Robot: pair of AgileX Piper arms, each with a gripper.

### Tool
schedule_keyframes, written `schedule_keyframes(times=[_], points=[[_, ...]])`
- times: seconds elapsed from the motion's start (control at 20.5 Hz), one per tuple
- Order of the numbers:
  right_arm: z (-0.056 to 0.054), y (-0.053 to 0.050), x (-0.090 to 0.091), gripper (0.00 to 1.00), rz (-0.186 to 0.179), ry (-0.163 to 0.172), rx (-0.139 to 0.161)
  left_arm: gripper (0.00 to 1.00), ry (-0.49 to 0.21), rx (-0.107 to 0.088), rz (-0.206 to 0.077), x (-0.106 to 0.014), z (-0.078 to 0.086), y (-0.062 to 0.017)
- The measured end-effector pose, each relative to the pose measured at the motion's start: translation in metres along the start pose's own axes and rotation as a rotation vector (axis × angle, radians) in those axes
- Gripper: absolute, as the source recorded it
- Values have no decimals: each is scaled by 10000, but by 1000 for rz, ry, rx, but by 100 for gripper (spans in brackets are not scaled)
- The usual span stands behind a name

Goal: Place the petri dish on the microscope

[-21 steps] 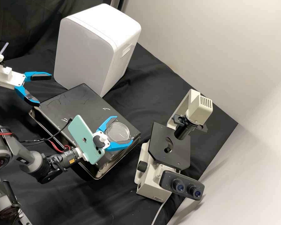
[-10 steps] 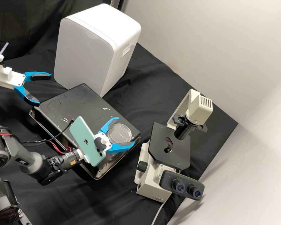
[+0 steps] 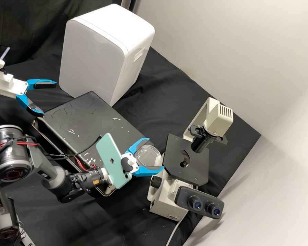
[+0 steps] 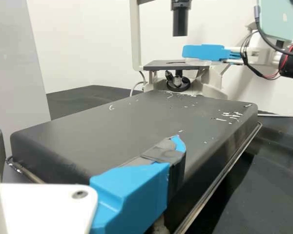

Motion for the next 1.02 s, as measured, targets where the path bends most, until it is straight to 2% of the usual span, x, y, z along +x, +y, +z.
schedule_keyframes(times=[0.2, 0.54, 0.63, 0.68, 1.02], points=[[59, 13, 105, 0, 8, -14, -1, 100, 0, 0, 0, 0, 0, 0], [123, -19, 241, 0, 2, -22, -4, 100, 0, 0, 0, 0, 0, 0], [149, -32, 292, 0, 4, -19, -13, 100, 0, 0, 0, 0, 0, 0], [159, -36, 318, 0, 7, -14, -28, 100, 0, 0, 0, 0, 0, 0], [264, -72, 458, 0, 5, -28, -28, 100, -2, 0, 0, 2, 4, -1]])
